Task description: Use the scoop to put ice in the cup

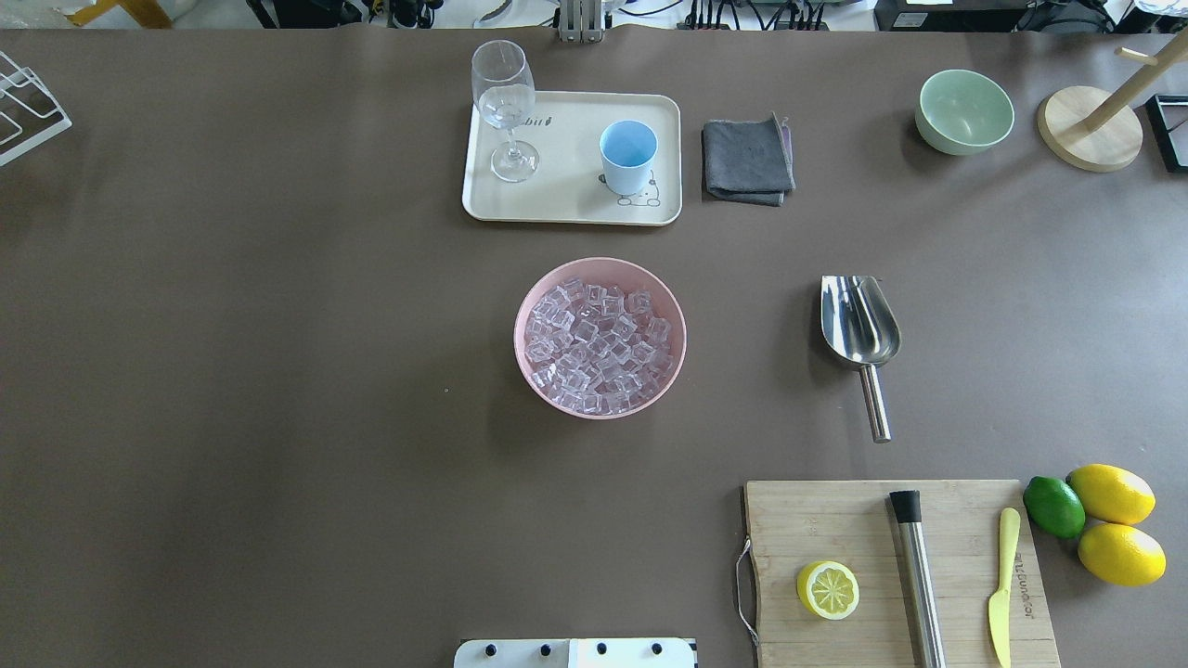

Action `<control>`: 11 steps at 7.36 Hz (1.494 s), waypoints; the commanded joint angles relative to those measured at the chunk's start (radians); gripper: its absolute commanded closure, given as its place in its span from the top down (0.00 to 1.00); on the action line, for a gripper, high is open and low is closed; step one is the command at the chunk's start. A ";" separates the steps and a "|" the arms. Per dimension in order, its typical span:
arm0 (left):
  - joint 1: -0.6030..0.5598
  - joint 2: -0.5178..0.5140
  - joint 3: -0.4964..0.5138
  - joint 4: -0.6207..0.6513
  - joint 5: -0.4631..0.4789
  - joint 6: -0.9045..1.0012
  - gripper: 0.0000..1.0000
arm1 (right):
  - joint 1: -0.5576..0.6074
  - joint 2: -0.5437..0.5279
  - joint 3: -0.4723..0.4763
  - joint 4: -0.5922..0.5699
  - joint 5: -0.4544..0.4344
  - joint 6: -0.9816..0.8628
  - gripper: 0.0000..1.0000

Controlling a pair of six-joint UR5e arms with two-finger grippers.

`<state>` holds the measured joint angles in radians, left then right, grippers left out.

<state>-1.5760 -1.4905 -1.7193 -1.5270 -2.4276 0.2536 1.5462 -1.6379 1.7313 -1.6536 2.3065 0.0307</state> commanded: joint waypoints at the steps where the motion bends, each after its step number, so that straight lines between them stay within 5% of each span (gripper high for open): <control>1: -0.005 0.004 -0.022 0.108 0.022 -0.005 0.98 | 0.000 0.000 0.001 0.000 0.001 0.000 1.00; 11: -0.012 0.004 -0.022 0.159 0.059 -0.113 0.98 | -0.002 0.016 0.042 0.058 0.033 0.003 1.00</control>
<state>-1.5856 -1.4873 -1.7424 -1.3684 -2.3794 0.1408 1.5451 -1.6230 1.7593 -1.5959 2.3153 0.0337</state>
